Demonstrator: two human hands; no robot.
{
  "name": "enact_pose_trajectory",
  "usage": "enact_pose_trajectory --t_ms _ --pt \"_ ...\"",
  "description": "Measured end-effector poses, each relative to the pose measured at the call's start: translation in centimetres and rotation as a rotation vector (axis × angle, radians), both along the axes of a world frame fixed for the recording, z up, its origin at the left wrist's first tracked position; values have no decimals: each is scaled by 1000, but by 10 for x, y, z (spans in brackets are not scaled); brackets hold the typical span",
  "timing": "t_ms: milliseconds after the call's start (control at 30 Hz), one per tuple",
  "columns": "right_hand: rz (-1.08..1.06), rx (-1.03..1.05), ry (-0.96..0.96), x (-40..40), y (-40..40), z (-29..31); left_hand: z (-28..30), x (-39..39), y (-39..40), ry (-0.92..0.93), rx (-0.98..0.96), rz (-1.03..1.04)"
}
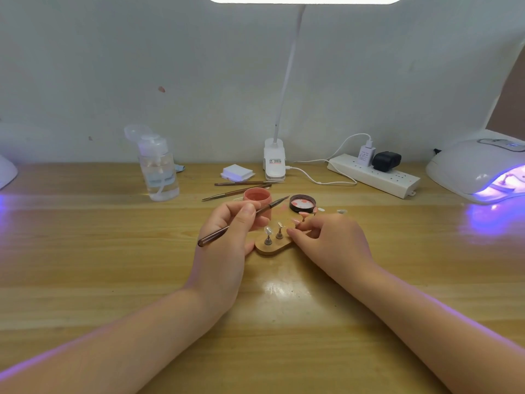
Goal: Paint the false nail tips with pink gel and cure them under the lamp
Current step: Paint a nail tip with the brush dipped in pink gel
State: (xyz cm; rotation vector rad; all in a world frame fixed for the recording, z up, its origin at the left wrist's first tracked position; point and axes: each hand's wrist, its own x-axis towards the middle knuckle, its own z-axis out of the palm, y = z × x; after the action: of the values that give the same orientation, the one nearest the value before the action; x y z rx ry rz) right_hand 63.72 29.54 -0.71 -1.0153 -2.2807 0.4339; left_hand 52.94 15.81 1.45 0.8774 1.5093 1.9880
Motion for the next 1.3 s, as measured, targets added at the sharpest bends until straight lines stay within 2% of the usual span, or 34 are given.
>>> enact_pose_trajectory --t_ms 167,367,667,933,1133,1300 --pt "14 -1 -33 1 -2 3 -1 0 1 5 3 -9" --pt "14 104 1 7 -9 1 -1 -2 2 -10 21 -19" --pt "133 57 -102 0 -9 1 -3 0 2 -19 32 -31" --pt "125 82 -148 -5 -6 1 -4 -1 4 -9 40 -16" --pt "142 32 -27 -2 -7 2 -6 -4 6 14 1 38" --pt "137 16 85 3 -11 2 -1 -15 6 123 -18 145"
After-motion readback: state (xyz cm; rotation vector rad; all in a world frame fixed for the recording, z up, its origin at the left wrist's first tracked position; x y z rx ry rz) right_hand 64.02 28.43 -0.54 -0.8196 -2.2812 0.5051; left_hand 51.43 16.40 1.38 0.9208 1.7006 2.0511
